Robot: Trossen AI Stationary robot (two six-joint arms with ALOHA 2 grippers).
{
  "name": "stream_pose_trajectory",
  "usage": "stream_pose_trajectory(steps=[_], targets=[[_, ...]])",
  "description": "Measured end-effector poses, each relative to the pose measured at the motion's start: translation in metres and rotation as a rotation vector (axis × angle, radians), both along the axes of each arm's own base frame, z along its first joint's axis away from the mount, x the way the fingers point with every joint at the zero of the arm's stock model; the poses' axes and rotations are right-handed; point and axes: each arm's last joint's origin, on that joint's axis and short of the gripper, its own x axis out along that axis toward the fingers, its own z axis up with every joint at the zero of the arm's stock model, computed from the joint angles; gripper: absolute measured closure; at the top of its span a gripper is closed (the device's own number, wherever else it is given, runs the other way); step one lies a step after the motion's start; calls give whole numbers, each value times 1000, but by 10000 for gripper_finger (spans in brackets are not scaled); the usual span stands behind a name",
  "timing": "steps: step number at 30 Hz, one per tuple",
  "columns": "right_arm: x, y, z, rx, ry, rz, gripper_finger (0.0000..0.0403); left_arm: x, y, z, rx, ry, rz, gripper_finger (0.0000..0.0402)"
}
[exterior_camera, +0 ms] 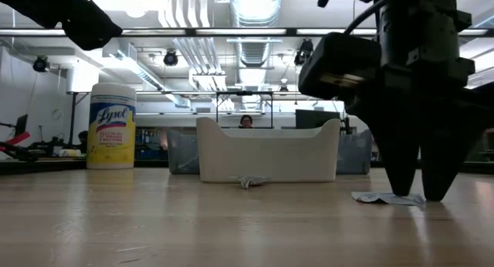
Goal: Pick & Place First Aid Supplies
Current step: Put the alcohol pad into the left black bin
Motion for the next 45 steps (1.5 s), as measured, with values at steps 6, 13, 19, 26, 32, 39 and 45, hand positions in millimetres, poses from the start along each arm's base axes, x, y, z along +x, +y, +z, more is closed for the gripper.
stream_pose_trajectory(steps=[6, 13, 19, 26, 32, 39, 45], targets=[[4, 3, -11, 6, 36, 27, 279, 0, 0, -1, 2, 3, 1, 248], [1, 1, -5, -1, 48, 29, 310, 0, 0, -2, 0, 5, 2, 248], [-1, 1, -4, -10, 58, 46, 354, 0, 0, -2, 0, 6, 2, 248], [-2, 0, -4, -23, 58, 82, 392, 0, 0, -2, 0, 5, 2, 248], [-5, -1, 6, -24, 26, 149, 394, 0, 0, -2, -1, 5, 2, 248], [-8, -2, 46, -10, -152, 319, 395, 0, 0, -2, -1, 6, 2, 248], [-8, -5, 81, -83, -379, 455, 395, 0, 0, -2, -6, 6, 4, 248]])
